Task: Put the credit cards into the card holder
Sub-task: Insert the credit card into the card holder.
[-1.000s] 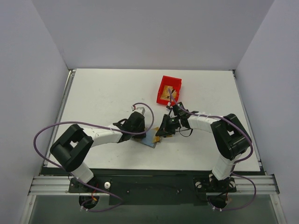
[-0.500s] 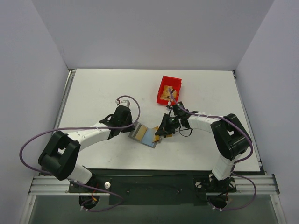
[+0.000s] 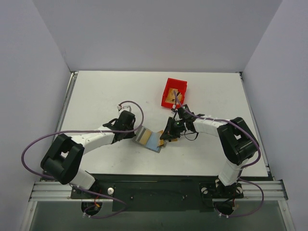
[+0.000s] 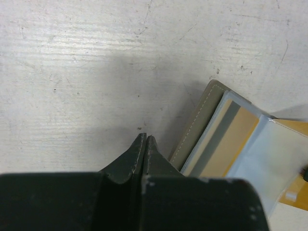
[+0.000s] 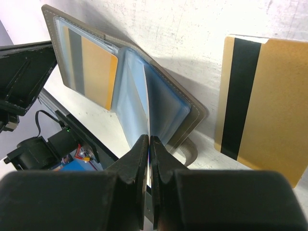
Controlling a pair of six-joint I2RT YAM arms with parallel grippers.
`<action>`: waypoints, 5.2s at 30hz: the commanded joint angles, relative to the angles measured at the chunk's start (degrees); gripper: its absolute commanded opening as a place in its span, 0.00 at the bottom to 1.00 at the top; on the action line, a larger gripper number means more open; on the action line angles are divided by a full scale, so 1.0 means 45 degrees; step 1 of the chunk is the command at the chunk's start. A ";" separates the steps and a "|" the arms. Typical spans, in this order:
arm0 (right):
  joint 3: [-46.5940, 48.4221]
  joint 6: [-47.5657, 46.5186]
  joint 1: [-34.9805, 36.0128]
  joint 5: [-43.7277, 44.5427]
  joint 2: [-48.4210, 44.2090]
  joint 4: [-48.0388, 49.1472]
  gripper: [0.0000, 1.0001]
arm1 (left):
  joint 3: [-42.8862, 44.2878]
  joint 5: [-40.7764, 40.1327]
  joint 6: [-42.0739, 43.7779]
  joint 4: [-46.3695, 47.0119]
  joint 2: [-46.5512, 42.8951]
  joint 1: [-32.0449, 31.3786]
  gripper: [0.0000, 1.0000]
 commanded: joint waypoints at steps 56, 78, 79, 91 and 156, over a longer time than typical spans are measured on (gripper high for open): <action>0.2200 -0.0015 0.1467 0.0075 0.1732 -0.0274 0.00 | -0.0707 0.1934 0.0389 0.2752 -0.1993 -0.1610 0.00; 0.2006 -0.0132 0.1292 0.0620 0.0329 -0.0274 0.00 | -0.1372 0.2267 -0.0763 0.3085 0.0859 -0.1786 0.00; 0.1888 -0.0190 0.1253 0.0699 0.0190 -0.0332 0.00 | -0.1411 0.2287 -0.0764 0.3047 0.0898 -0.1766 0.00; 0.0306 -0.0249 0.0627 0.1285 -0.1178 -0.0449 0.00 | -0.1724 0.2209 -0.0881 0.2949 0.0821 -0.1747 0.00; -0.2429 -0.0211 0.0764 0.1384 -0.1628 0.3612 0.00 | -0.1665 0.1818 -0.1076 0.2460 0.0625 -0.1630 0.00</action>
